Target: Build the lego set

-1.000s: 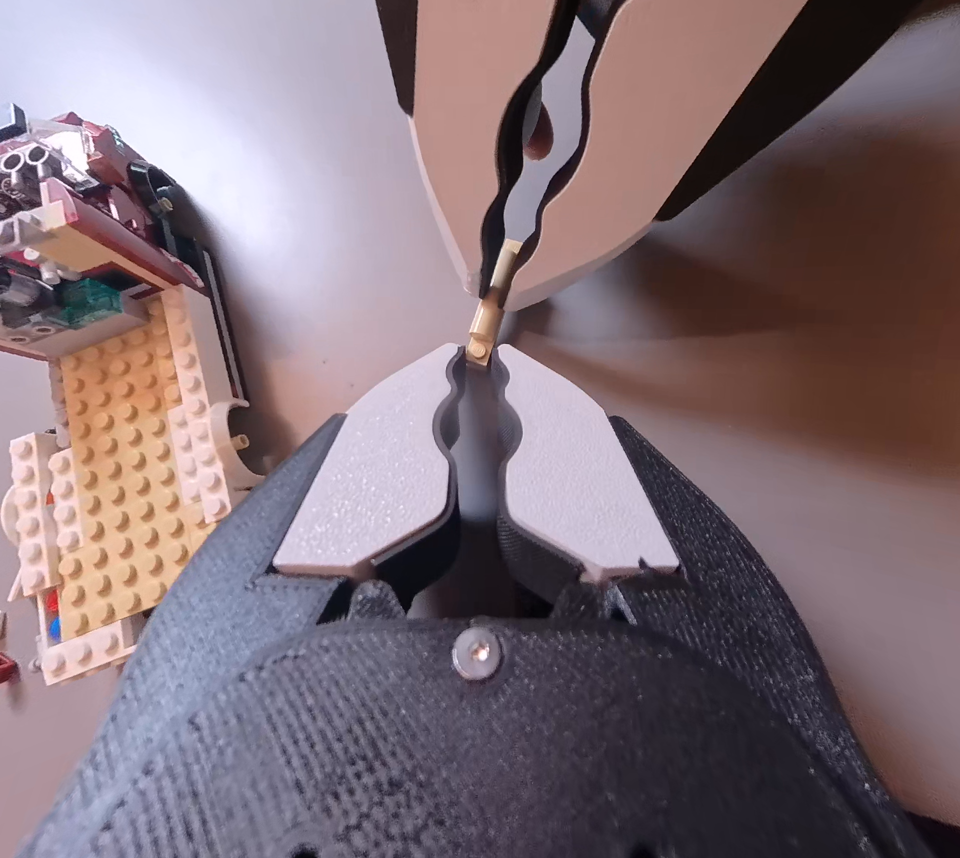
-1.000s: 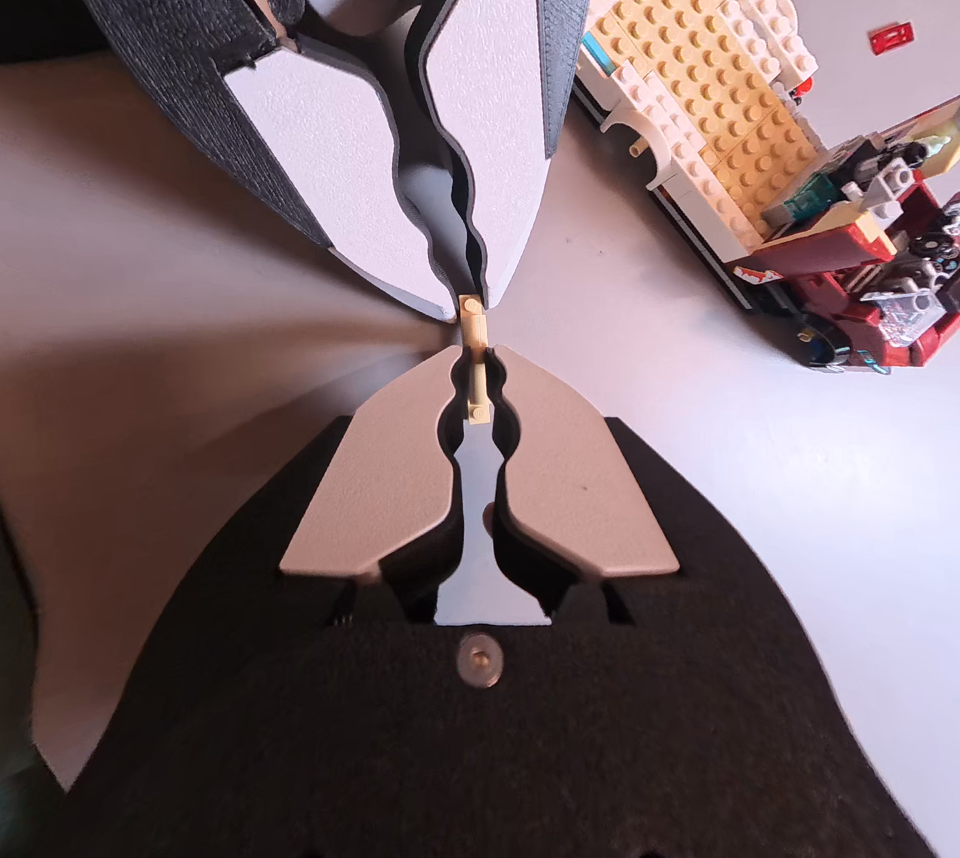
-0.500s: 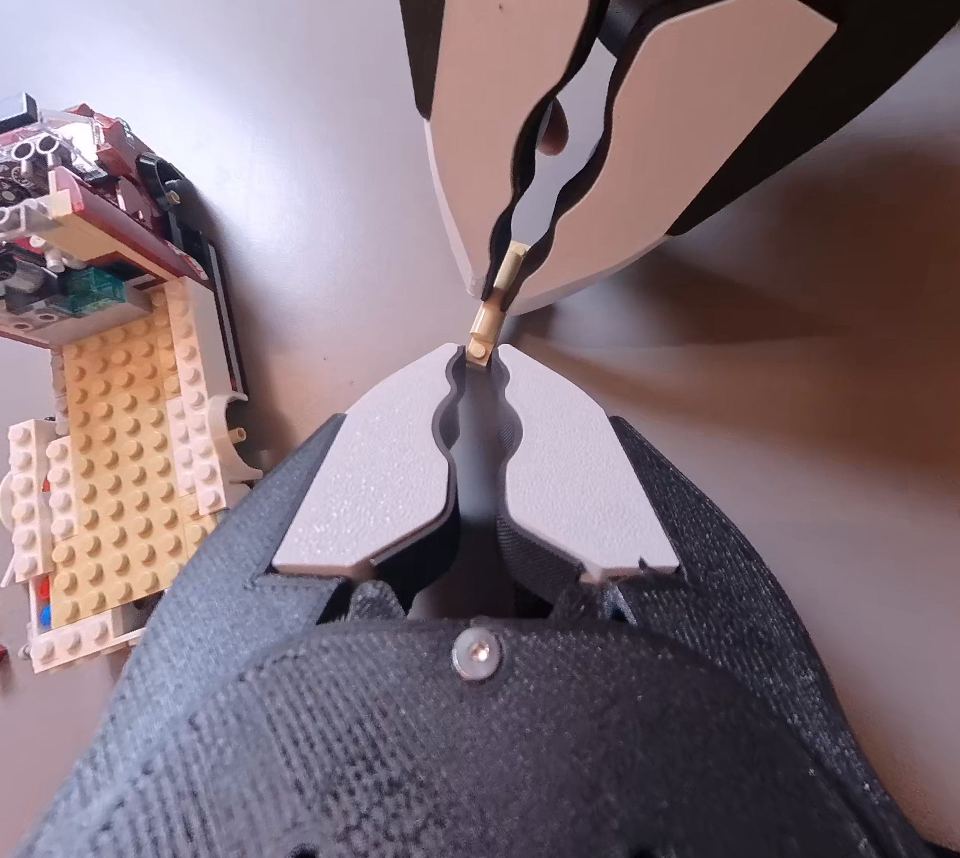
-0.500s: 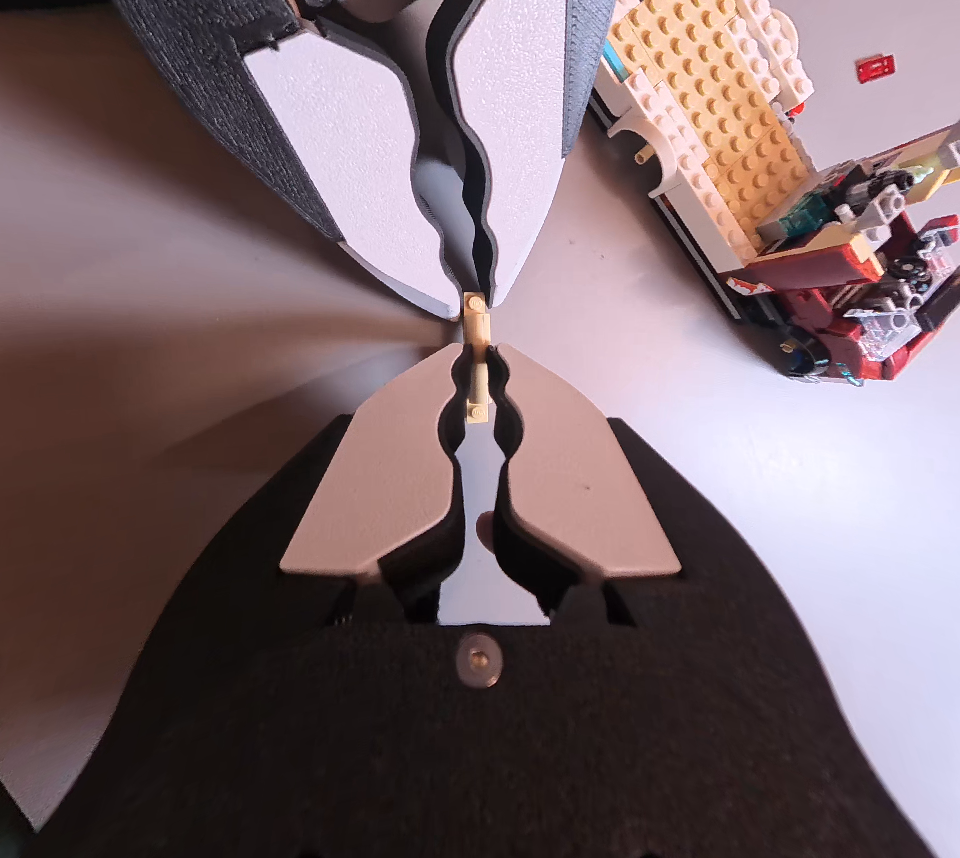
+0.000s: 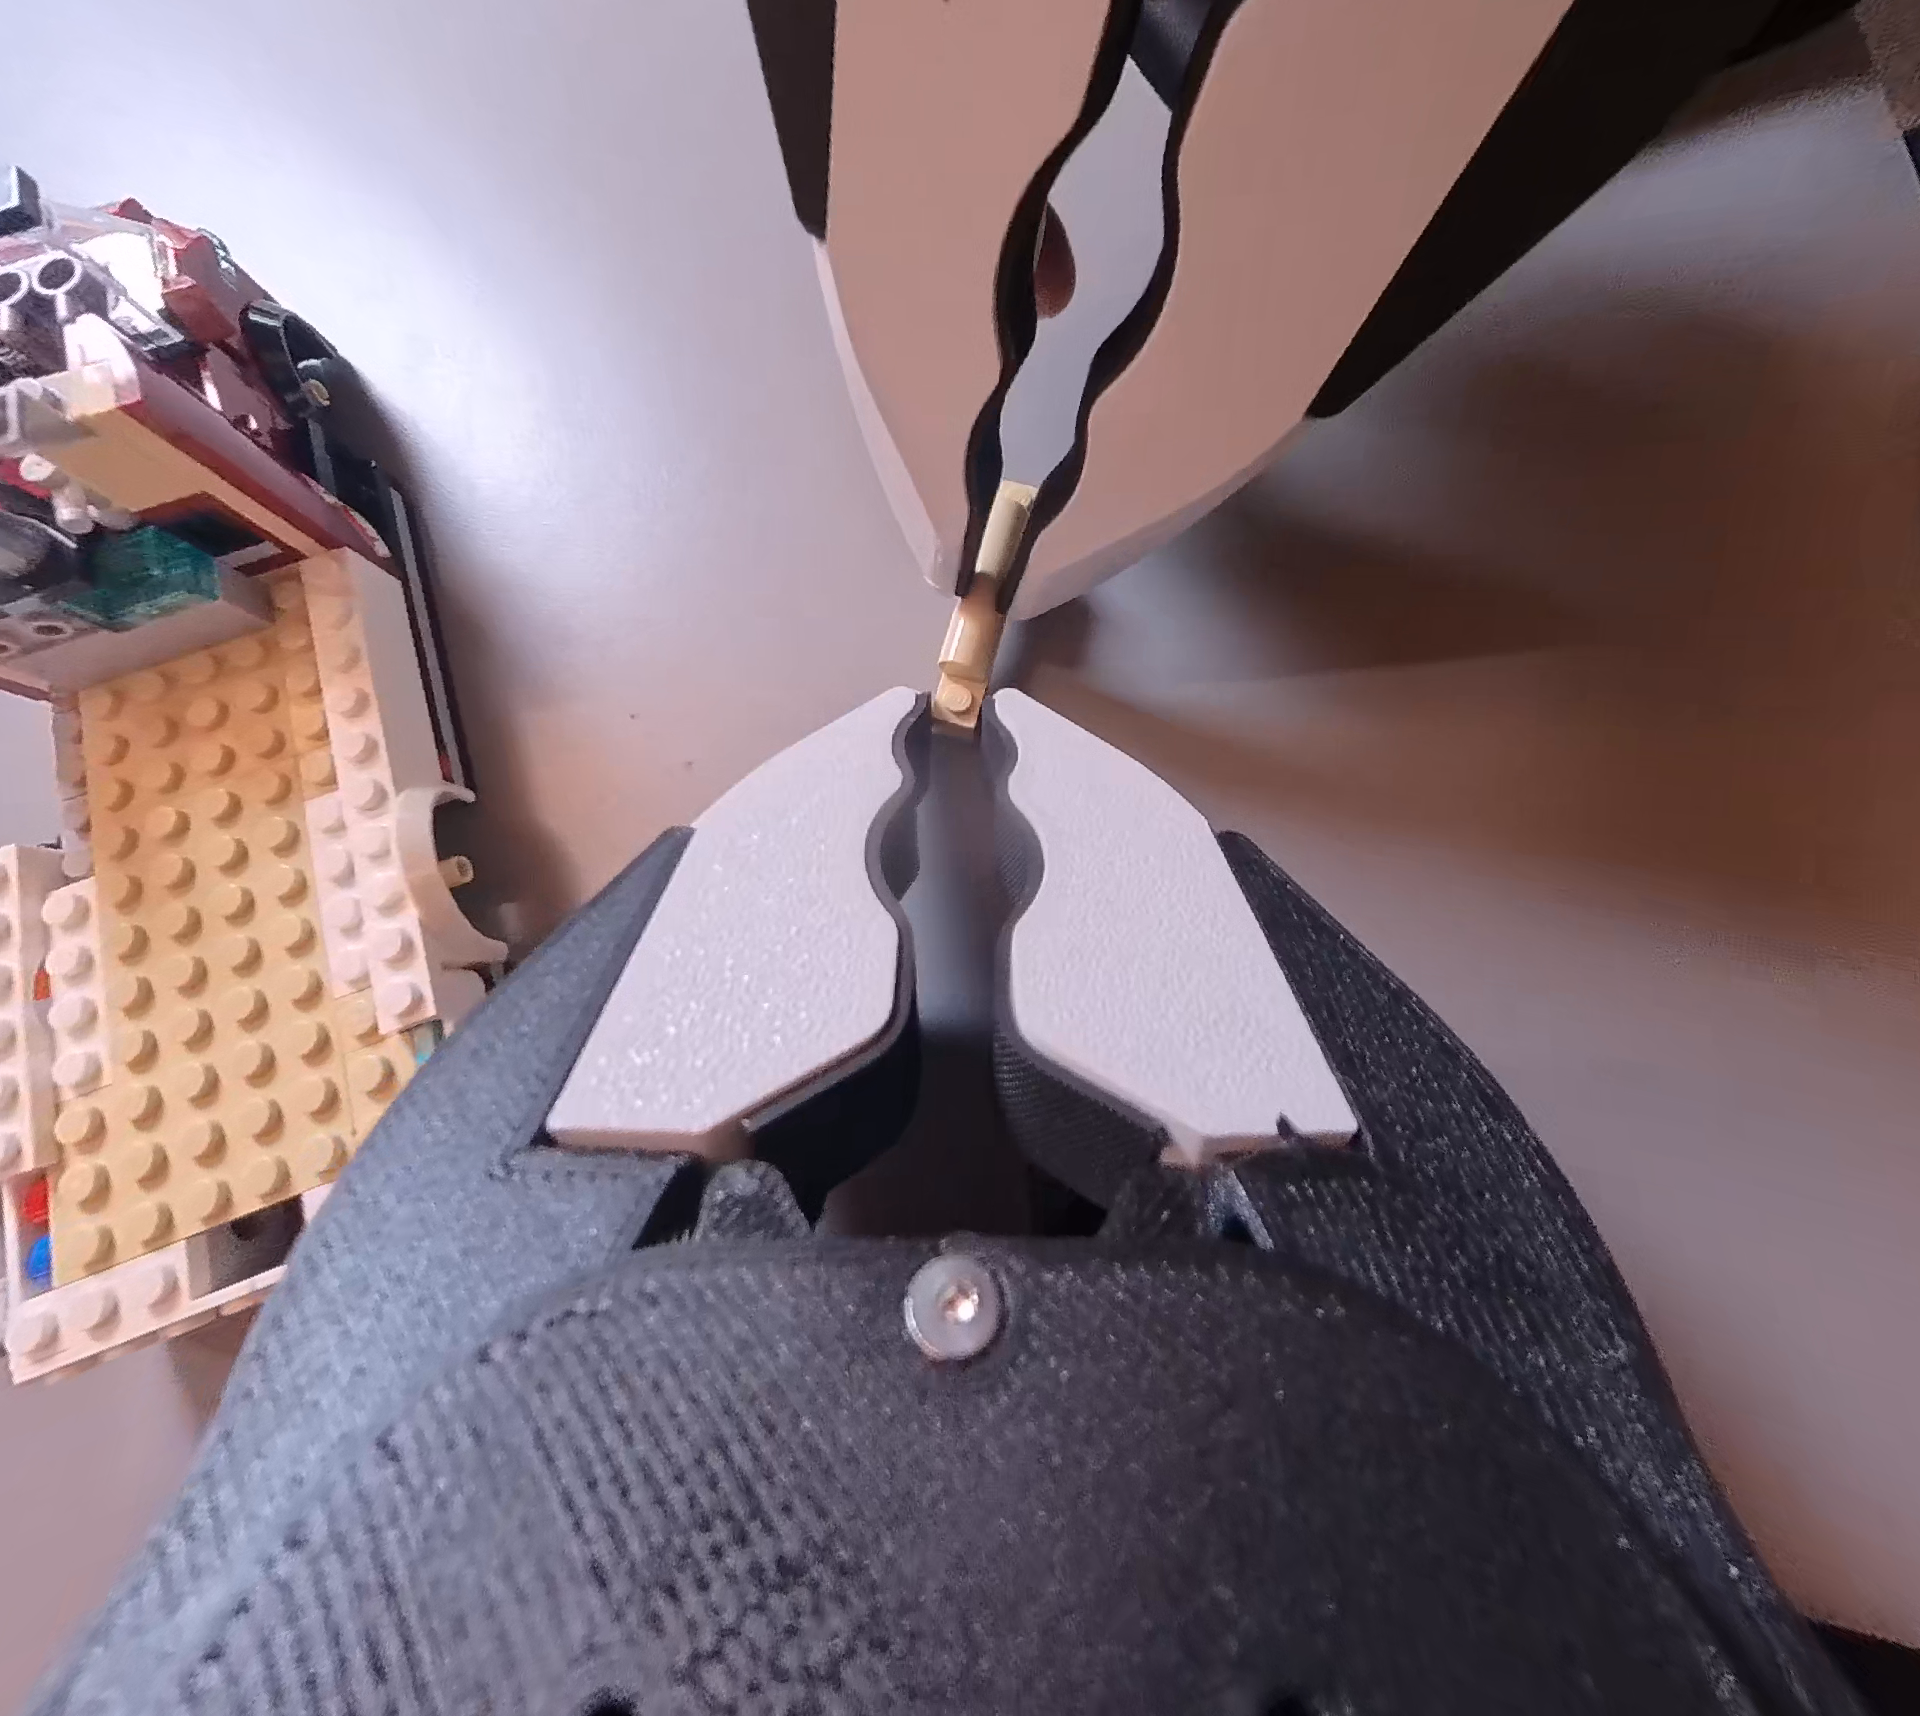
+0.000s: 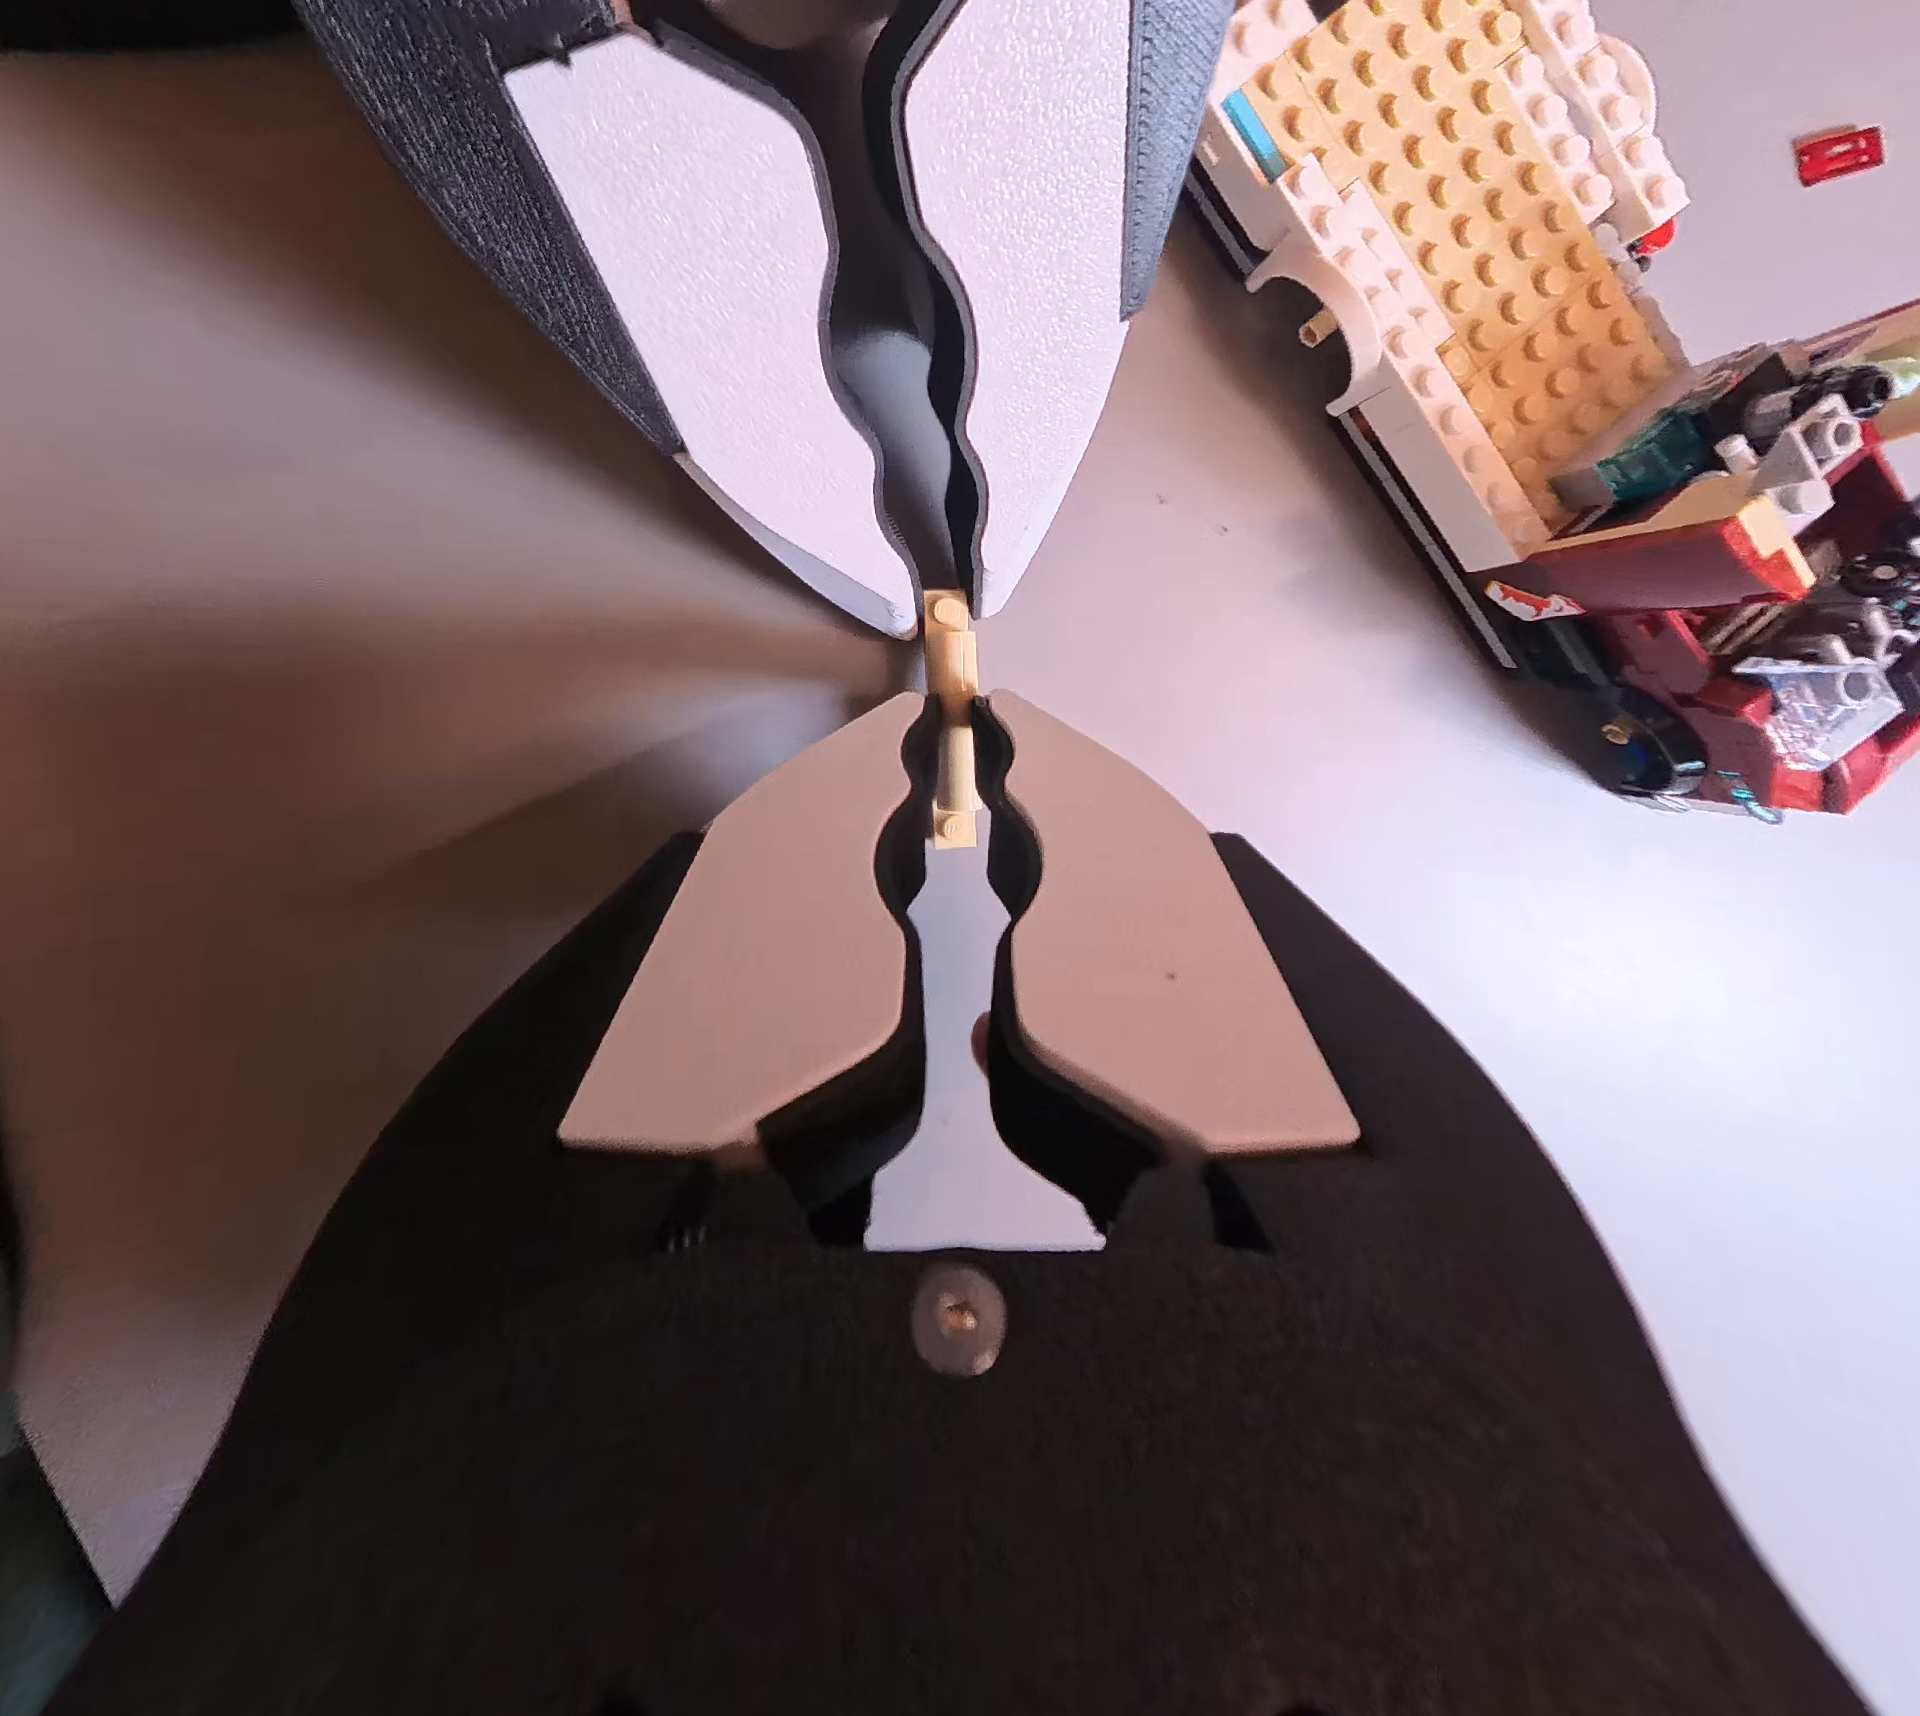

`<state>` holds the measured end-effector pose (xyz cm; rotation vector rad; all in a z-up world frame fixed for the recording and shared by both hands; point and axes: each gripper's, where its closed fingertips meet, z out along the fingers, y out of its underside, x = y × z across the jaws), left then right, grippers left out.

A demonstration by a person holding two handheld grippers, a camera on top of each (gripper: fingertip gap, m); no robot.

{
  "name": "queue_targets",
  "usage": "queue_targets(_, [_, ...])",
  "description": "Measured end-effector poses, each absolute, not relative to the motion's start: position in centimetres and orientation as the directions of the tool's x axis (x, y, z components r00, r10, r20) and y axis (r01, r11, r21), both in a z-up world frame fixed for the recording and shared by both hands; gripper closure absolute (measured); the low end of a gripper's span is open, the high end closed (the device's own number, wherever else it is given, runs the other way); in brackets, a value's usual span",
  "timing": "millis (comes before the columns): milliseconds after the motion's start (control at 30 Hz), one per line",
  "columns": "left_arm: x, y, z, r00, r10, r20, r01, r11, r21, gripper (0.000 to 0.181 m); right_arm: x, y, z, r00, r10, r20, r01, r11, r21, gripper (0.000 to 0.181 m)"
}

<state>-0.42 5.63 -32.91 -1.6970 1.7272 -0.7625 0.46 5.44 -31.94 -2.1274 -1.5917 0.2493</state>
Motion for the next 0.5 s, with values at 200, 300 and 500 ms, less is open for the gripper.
queue_targets(200, [-0.44, 5.57, -32.93, -0.01, -0.999, -0.035, -0.661, 0.033, -0.749, 0.172, 0.37, 5.22, -32.01, 0.32, 0.945, 0.071, 0.826, -0.242, -0.509, 0.166])
queue_targets(300, [-0.44, 5.57, -32.92, -0.01, -0.999, -0.033, -0.66, 0.032, -0.75, 0.172, 0.41, 5.1, -32.27, 0.312, 0.947, 0.077, 0.829, -0.232, -0.509, 0.163])
queue_targets(500, [-0.43, 5.56, -32.92, -0.012, -0.999, -0.039, -0.66, 0.037, -0.75, 0.173, 0.75, 4.73, -31.65, 0.295, 0.955, 0.042, 0.819, -0.23, -0.526, 0.16])
